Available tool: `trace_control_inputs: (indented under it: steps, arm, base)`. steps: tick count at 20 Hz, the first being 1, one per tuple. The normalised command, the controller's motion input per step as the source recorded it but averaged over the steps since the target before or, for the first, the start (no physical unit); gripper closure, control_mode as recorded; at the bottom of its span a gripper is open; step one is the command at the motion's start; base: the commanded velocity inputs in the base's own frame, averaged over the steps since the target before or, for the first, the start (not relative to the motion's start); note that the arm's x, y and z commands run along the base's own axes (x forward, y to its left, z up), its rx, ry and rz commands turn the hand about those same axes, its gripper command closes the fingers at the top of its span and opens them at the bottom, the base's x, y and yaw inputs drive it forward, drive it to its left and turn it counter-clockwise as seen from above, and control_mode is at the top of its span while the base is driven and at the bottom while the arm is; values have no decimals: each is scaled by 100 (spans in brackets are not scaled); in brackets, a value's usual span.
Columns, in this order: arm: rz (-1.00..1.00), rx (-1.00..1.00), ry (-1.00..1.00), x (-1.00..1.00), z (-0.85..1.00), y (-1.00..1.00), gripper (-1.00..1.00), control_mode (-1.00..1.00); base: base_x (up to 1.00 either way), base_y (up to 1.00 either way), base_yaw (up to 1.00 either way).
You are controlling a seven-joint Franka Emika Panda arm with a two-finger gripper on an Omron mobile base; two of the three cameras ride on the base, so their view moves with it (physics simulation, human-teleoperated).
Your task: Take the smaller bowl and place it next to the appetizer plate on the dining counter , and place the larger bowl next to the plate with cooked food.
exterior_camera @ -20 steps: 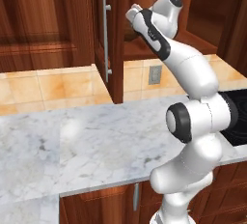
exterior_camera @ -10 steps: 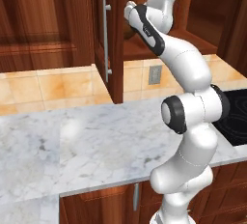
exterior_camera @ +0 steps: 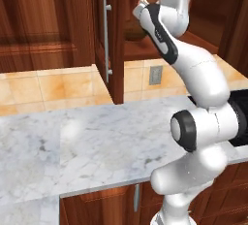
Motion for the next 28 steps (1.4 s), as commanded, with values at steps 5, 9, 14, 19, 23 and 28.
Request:
trace_control_inputs:
  steps: [5, 9, 14, 19, 23, 28]
  arm:
    - [-5, 2, -17, -100, -4, -77, 100, -100]
    - [0, 2, -10, -100, 0, -32, 100, -100]
    - [3, -1, -4, -100, 6, 8, 100, -100]
    - [2, -3, 0, -100, 12, 3, 100, -100]
    - [0, 0, 0, -25, 0, -3, 100, 100]
    - [0, 0, 0, 0, 0, 0, 100, 100]
  base:
    - [0, 0, 0]
    - [0, 0, 0]
    - [0, 0, 0]
    - [0, 0, 0]
    - [-75, -14, 0]
    - [-100, -33, -3]
